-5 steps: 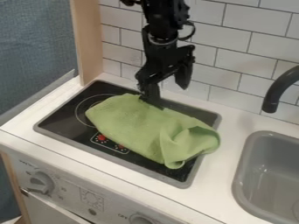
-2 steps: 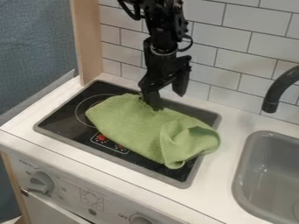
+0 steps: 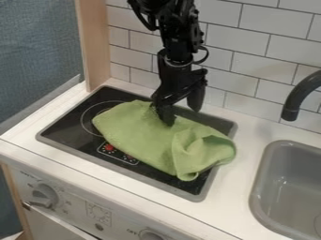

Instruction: Unfold the cloth from right to left

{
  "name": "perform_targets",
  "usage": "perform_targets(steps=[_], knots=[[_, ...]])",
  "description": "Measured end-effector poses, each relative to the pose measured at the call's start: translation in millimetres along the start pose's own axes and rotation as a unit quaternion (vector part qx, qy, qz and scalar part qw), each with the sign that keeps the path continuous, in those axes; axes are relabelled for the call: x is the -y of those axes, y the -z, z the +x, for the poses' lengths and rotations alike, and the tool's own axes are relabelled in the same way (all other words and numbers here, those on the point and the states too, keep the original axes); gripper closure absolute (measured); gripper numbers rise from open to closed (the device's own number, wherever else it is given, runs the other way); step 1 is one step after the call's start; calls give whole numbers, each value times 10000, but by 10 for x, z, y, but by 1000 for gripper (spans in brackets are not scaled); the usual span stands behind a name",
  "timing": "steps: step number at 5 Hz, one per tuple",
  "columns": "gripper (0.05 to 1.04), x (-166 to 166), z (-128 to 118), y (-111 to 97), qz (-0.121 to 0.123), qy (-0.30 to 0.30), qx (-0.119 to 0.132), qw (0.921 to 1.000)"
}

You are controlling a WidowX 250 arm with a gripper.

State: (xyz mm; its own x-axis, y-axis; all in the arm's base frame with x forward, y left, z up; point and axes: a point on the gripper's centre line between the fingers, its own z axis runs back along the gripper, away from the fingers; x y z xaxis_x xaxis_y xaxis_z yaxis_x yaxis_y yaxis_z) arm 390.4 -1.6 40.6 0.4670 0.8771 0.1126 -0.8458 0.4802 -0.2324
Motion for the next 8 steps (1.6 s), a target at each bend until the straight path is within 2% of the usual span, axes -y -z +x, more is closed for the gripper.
perform_targets(steps=[1,2,3,4,5,6,8], knots=[[322,-5,17,21,-48,-51,87,9999],[629,-67,-34,79,-52,-118,33,9999],[864,-77,-48,89,-59,-118,-11,9999],[992,-78,-68,96,-79,-68,-60,9999],[1034,-66,-14,11,-220,-37,-72,9997],[1034,-68,27,-93,-279,-4,-67,9996],[1034,-62,8,-433,-592,89,27,9982]])
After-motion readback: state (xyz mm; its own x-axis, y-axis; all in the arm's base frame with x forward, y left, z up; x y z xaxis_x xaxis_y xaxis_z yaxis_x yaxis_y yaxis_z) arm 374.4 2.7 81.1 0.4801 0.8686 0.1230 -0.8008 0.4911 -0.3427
